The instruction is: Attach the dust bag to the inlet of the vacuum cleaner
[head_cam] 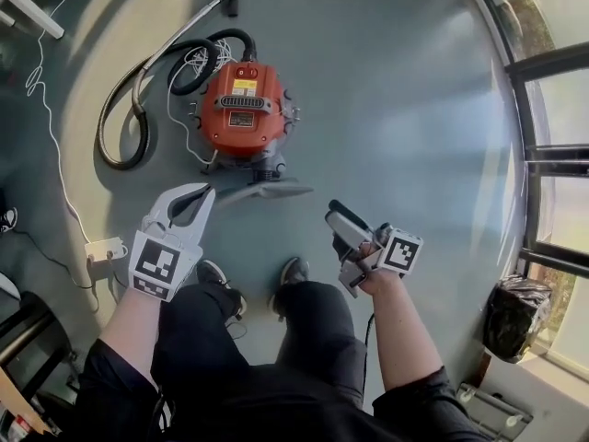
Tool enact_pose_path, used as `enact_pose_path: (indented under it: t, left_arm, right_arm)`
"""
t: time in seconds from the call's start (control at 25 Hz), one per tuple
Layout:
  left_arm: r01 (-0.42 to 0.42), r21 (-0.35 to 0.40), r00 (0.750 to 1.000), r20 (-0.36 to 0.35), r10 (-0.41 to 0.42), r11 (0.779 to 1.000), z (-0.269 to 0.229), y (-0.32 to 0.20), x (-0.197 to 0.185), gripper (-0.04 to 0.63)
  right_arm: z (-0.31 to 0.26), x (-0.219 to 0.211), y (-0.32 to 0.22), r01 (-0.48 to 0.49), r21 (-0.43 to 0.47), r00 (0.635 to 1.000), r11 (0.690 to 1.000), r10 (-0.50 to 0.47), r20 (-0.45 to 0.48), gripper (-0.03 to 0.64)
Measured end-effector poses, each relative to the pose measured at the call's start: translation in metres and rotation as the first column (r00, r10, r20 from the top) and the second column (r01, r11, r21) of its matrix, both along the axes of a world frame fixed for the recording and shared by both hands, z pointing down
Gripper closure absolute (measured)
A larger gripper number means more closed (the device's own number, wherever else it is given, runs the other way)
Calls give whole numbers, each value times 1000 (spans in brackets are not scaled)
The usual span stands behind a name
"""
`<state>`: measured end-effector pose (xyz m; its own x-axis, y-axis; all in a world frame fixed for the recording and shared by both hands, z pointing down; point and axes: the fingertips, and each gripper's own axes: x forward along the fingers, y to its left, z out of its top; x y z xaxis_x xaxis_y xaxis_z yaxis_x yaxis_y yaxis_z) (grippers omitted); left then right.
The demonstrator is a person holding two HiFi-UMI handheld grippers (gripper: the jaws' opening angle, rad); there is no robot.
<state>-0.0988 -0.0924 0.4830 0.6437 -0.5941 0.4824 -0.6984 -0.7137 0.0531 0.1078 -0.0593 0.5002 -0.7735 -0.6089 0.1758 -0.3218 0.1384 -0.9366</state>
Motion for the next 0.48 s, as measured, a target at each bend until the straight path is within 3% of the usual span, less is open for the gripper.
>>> enact_pose_path:
  t: [0.24,0.48]
  left_arm:
    - [50,-82,997,-50,-54,995,-75,43,-7,580]
    - [78,-134,994,-69,-88,988,-165,86,1,578]
  right_arm:
    - [-70,-17,19,15,-34,1000,999,-16,-17,190]
    - [-149,-21,41,61,-6,998,998,-61,-17,190]
